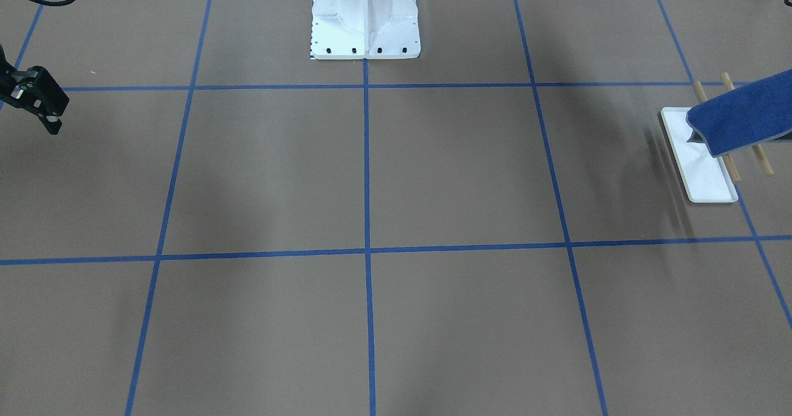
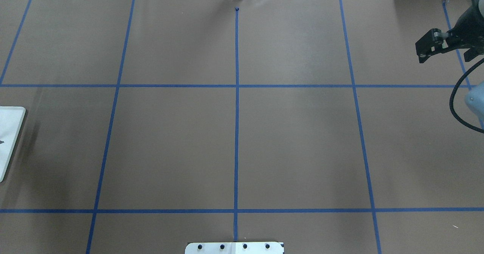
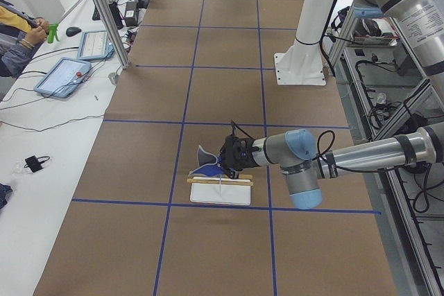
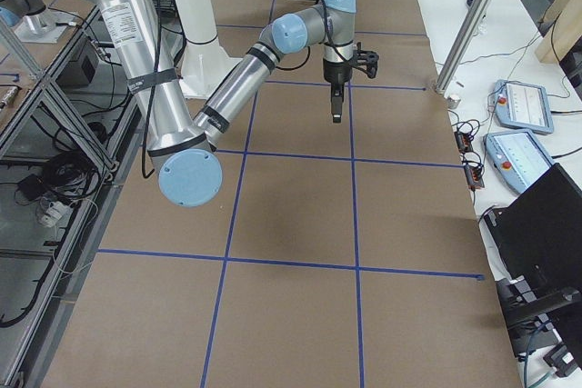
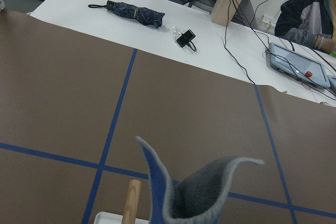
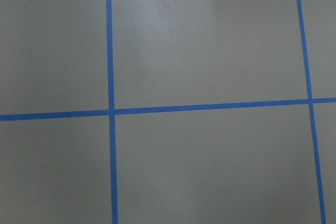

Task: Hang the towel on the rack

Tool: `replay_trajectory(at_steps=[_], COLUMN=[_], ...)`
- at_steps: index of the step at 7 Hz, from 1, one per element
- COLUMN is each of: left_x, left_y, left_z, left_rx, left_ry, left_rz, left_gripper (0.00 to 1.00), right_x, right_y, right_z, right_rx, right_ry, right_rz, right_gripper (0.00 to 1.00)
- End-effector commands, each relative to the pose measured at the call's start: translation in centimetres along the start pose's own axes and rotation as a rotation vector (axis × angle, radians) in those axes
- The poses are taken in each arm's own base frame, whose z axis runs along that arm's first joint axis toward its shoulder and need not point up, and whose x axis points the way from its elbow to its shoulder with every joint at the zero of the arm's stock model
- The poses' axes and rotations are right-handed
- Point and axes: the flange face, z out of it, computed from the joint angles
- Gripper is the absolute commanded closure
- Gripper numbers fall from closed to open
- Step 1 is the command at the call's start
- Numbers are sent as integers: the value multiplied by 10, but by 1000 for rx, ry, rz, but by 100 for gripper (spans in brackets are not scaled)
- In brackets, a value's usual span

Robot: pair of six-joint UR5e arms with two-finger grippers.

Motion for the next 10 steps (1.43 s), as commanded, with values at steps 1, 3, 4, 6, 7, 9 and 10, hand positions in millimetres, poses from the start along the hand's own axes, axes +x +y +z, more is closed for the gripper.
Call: replay_trajectory(at_steps=[1,3,4,6,7,9,10], left_x=[-41,-56,-62,-60,-59,-59,-66], left_y=[18,23,25,25,24,21,21], left_z=[4,8,12,14,16,23,30], left_rx=[-31,-45,-51,-66,-70,-71,-75], left_ry=[-59,-87,-98,-85,-83,-85,-92], left_rz=[-37,-49,-53,-50,-51,-49,-44], left_gripper=[100,100,95,34,20,3,3], right_x=[-1,-4,-3,-2,-1,2,4], right_y=[-1,-2,-2,-3,-4,-5,-7], right_z=[-2,-6,-7,-8,-9,-11,-13], right_rx=[4,11,13,16,18,22,25], right_ry=[-1,-8,-8,-9,-9,-8,-8], right_rz=[1,0,2,3,5,8,13], right_gripper=[0,0,0,0,0,0,0])
